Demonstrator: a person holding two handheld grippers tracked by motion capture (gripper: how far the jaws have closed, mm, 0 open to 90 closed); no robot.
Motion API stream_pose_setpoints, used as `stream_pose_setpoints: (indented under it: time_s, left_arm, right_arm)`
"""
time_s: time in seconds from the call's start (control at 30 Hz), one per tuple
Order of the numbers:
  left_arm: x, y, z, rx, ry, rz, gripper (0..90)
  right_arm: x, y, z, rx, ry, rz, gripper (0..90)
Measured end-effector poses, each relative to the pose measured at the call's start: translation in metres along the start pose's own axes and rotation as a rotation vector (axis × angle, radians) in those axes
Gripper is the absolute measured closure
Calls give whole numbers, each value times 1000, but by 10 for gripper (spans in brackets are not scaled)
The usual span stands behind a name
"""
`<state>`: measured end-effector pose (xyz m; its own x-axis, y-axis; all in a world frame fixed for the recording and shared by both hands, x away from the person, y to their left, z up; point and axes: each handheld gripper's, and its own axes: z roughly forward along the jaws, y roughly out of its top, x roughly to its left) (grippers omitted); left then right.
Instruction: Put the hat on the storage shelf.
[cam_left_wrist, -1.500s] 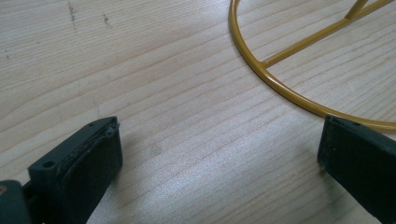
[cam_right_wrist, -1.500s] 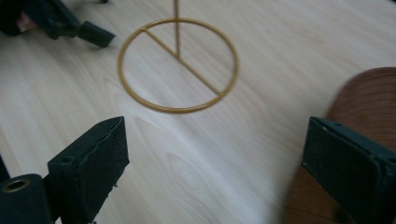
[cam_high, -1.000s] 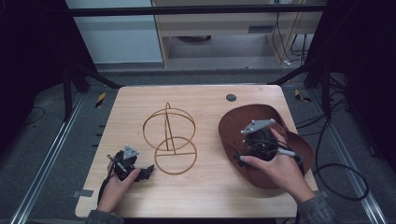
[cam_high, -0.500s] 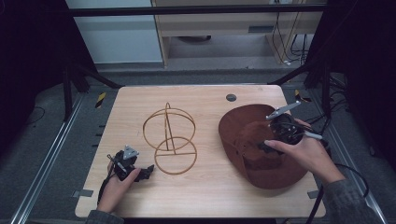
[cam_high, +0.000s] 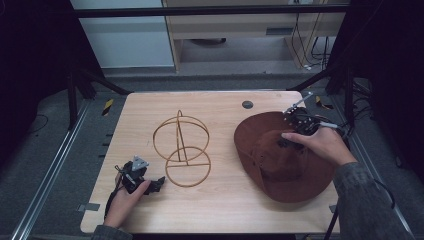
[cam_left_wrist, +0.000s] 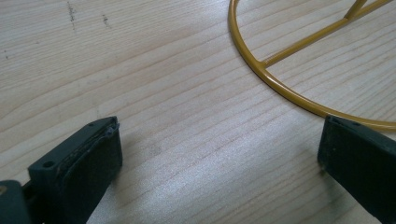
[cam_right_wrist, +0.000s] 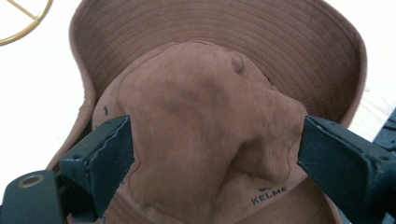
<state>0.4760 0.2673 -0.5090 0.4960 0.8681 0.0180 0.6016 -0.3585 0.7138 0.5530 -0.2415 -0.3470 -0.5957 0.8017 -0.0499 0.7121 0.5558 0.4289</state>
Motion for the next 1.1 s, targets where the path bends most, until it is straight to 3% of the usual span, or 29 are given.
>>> stream_pose_setpoints:
  time_s: [0.43,1.1]
  left_arm:
    - [0,0,0,0,-3,2,0]
    - [0,0,0,0,-3,2,0]
  right_arm:
    - [-2,10,24,68,-13,-40,92]
    - [-3,13,38,107,-16,-60,133]
